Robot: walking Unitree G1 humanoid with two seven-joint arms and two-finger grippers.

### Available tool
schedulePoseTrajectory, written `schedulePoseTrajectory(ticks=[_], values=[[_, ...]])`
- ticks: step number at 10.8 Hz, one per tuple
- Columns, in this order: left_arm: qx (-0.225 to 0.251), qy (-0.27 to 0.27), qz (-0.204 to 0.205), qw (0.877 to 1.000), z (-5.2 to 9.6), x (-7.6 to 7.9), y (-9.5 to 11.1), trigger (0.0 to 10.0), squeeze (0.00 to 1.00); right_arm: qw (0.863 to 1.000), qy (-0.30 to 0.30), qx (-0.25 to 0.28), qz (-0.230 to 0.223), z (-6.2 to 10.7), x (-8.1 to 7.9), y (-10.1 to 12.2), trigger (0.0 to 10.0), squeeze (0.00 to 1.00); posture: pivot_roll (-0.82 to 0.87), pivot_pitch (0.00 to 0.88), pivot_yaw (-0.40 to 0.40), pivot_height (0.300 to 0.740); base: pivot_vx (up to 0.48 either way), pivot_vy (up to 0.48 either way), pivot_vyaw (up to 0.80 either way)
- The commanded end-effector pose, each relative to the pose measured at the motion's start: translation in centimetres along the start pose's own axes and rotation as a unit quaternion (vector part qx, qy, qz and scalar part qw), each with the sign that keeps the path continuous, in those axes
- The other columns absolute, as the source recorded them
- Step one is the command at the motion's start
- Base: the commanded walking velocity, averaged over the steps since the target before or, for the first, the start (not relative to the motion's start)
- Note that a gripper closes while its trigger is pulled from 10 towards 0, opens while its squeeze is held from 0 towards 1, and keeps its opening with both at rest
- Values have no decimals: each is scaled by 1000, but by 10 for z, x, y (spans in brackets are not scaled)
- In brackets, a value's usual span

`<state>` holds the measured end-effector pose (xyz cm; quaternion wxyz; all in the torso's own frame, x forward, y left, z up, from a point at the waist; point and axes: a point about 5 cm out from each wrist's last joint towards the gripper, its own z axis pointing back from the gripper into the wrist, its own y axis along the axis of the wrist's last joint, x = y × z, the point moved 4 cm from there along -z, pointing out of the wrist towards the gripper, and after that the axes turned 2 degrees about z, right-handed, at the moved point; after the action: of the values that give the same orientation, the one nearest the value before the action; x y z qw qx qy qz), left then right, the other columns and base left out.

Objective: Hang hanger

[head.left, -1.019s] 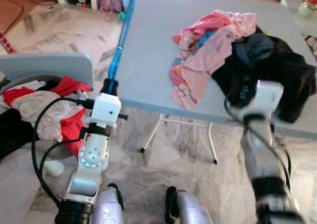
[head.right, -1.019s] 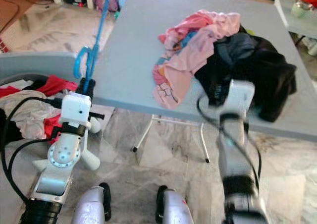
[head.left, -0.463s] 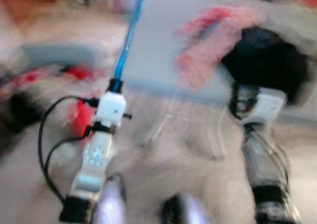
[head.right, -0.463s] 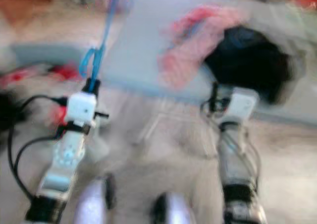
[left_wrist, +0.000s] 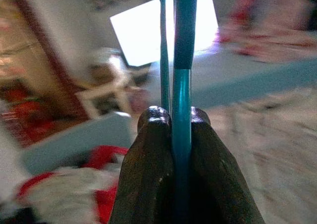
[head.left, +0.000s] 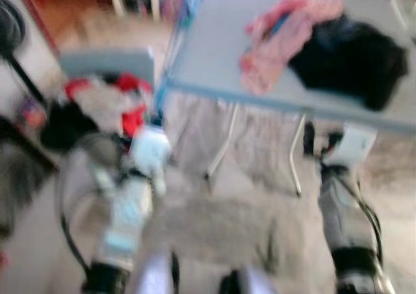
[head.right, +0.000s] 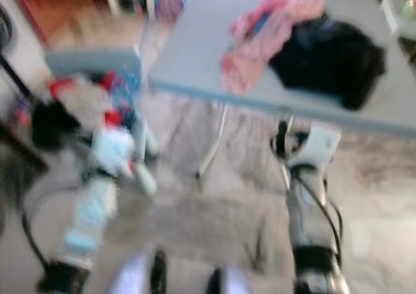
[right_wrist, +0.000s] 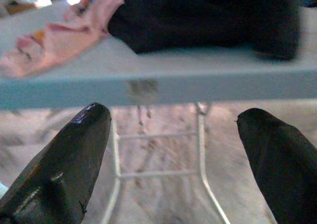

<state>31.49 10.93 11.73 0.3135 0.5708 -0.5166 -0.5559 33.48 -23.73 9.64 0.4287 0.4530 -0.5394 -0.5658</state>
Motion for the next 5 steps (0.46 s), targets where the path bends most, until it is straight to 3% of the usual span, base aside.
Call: schedulePoseTrajectory(ticks=[1, 3, 4, 5], values=[[-31, -28, 6, 999, 4, 4, -15, 10000, 0, 1000, 2, -5, 19, -1, -2, 1, 10000, 0, -17, 143, -59, 740, 0, 0, 0], [-101, -95, 17, 990, 25, 14, -51, 10000, 0, 993, 62, -35, 95, 7, -1, -19, 10000, 0, -24, 152, -60, 740, 0, 0, 0], [-112, -168, 74, 977, 37, 28, -54, 10000, 0, 990, 76, -42, 115, 8, 4, -23, 10000, 0, -24, 152, -60, 740, 0, 0, 0], [-150, -223, 68, 961, 48, 37, -68, 10000, 0, 979, 125, -34, 159, 7, 2, -20, 10000, 0, -30, 152, -59, 740, 0, 0, 0]])
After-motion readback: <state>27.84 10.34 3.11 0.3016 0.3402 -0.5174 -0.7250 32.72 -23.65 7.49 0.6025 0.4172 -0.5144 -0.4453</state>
